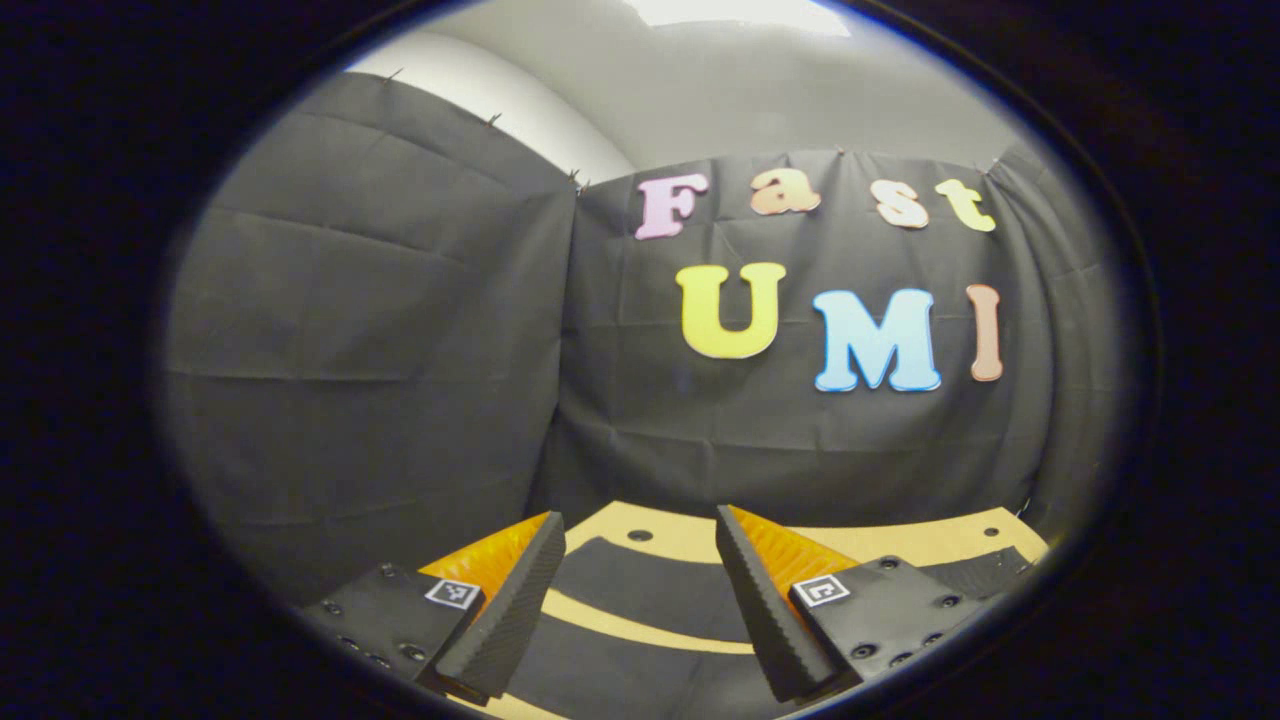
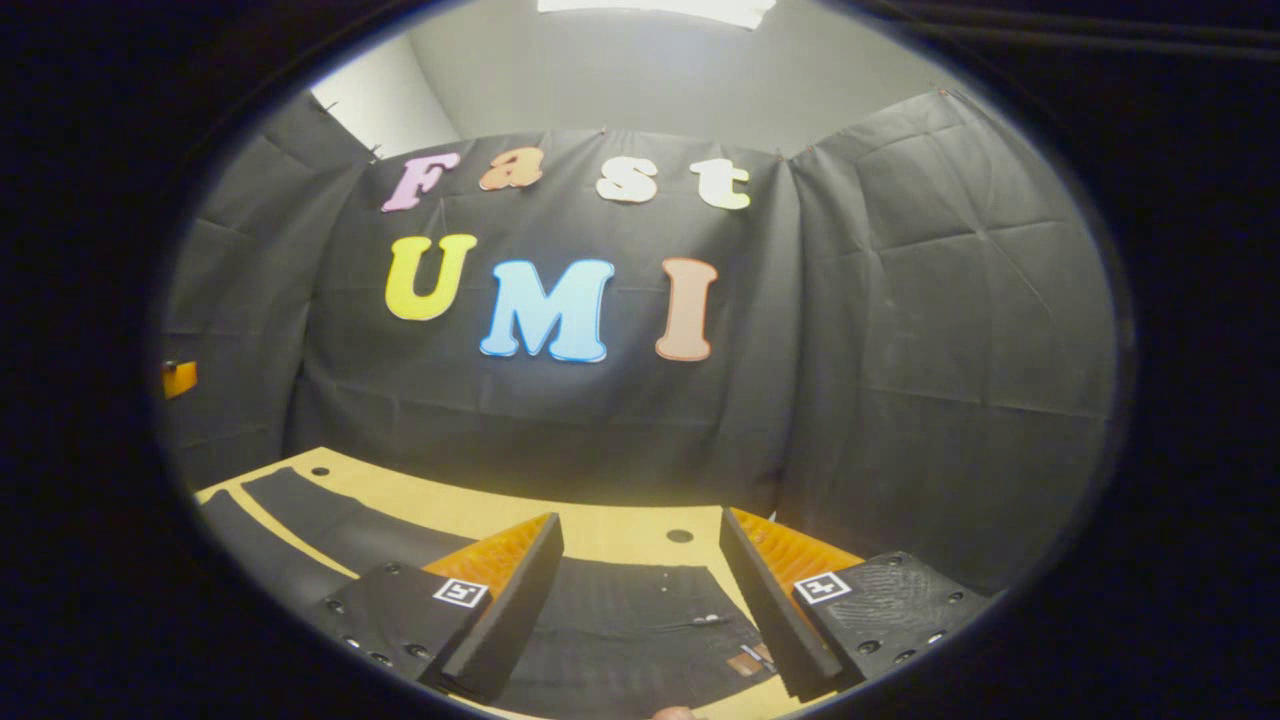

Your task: Grasp the waist and the cuffs of the jeans and fold them to make the two legs overlap; first hold the waist and fold one-third of the jeans toward the cuffs, then hold the cuffs and fold the remaining one-third in the same direction to finish folding.

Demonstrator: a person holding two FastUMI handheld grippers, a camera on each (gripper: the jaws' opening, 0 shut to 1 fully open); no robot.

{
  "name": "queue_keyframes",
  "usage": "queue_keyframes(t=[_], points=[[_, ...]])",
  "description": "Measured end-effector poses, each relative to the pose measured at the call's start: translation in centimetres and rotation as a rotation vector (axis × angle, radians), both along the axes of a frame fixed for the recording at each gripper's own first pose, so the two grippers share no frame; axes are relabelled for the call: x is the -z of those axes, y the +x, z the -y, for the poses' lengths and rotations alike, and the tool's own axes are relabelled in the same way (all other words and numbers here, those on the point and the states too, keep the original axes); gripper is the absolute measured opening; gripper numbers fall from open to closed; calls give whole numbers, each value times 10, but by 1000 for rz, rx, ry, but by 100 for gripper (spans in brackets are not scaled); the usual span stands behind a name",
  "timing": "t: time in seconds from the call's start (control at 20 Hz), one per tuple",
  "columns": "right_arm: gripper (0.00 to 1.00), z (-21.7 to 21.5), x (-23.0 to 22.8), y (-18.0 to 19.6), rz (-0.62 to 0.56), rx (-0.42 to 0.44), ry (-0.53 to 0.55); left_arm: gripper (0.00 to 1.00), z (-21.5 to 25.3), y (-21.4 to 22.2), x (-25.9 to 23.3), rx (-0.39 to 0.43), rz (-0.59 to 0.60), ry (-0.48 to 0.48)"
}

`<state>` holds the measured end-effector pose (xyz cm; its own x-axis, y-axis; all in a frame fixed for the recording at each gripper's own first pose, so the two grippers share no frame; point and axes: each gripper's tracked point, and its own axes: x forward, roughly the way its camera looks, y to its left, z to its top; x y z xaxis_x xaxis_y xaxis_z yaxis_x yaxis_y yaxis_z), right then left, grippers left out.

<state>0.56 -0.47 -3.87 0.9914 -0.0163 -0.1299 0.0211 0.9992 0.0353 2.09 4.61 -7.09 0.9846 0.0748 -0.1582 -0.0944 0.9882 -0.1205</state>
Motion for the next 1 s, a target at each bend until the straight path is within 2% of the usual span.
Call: queue_keyframes(t=[0.15, 0.3, 0.35, 0.4, 0.5, 0.65, 0.7, 0.75, 0.8, 0.9, 1.0], points=[[94, 11, 25, 0, -74, 41, -21, 100, -17, 5, 47, -46, -125, -76], [94, 24, 63, -1, -210, 97, -56, 98, -44, -1, 94, -111, -251, -187], [94, 24, 75, -2, -256, 99, -38, 100, -53, -3, 109, -131, -291, -222], [95, 25, 85, -4, -306, 102, -9, 97, -62, -6, 125, -143, -335, -258], [94, 27, 106, -8, -400, 112, 57, 96, -83, -14, 155, -185, -419, -333], [95, 30, 142, -17, -550, 141, 123, 100, -112, -23, 200, -274, -521, -477], [95, 27, 152, -21, -593, 141, 145, 98, -127, -26, 213, -302, -553, -515], [95, 22, 162, -22, -627, 137, 169, 98, -137, -32, 225, -324, -592, -552], [95, 18, 171, -21, -662, 133, 195, 94, -149, -37, 236, -345, -623, -578], [96, 9, 188, -27, -722, 124, 241, 100, -168, -43, 253, -389, -660, -633], [96, 4, 201, -34, -764, 133, 312, 99, -178, -51, 270, -418, -692, -684]])
